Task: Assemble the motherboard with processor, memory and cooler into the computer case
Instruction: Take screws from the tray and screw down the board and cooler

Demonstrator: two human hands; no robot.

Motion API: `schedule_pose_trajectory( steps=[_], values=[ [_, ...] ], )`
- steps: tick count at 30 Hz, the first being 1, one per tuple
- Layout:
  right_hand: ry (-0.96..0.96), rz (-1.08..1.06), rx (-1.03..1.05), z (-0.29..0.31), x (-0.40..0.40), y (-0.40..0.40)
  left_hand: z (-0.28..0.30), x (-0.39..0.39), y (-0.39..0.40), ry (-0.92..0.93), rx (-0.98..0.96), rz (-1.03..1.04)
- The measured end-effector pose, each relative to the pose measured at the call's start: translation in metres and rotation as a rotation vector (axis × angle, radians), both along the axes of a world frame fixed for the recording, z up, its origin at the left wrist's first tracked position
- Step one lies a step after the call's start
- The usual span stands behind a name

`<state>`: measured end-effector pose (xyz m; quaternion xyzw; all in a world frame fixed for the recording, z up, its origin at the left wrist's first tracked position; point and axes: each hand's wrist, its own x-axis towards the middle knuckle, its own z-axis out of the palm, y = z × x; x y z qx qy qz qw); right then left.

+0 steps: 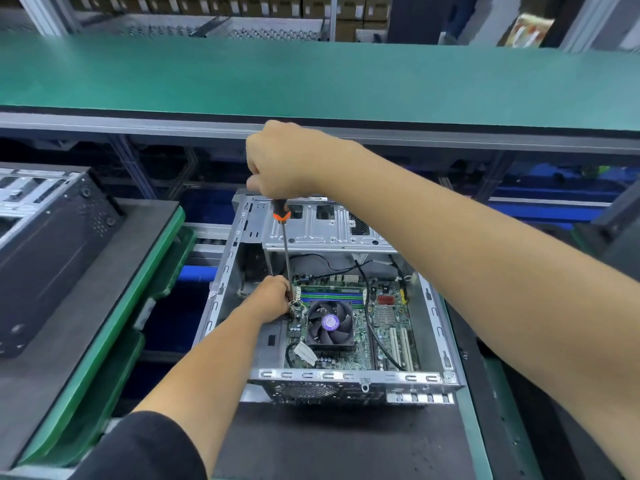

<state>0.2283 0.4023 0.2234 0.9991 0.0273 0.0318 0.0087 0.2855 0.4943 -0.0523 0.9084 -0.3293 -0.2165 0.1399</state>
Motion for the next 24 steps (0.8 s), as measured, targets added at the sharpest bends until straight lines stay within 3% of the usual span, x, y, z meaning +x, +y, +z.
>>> schedule_pose_trajectory(
  steps=[4, 7, 13, 16, 20, 24],
  values=[
    [0.090, -0.013, -0.073, 0.003, -0.001, 0.002, 0.000, 0.000, -0.001, 0.001, 0.005, 0.004],
    [0.249, 0.054, 0.054, 0.011, -0.002, 0.003, -0.004, 0.002, 0.001, 0.006, -0.016, -0.015],
    [-0.004, 0.036, 0.030, -0.001, 0.002, 0.004, -0.003, 0.003, 0.000, -0.002, -0.010, -0.023],
    [0.036, -0.060, -0.001, 0.000, 0.000, 0.000, -0.001, 0.002, 0.000, -0.003, 0.013, -0.025],
    [0.270, -0.027, 0.068, 0.011, -0.001, -0.002, -0.004, 0.003, 0.001, 0.002, 0.000, -0.037],
    [0.115, 0.115, 0.182, 0.005, -0.007, -0.001, -0.004, 0.004, 0.001, 0.018, -0.030, -0.026]
  ],
)
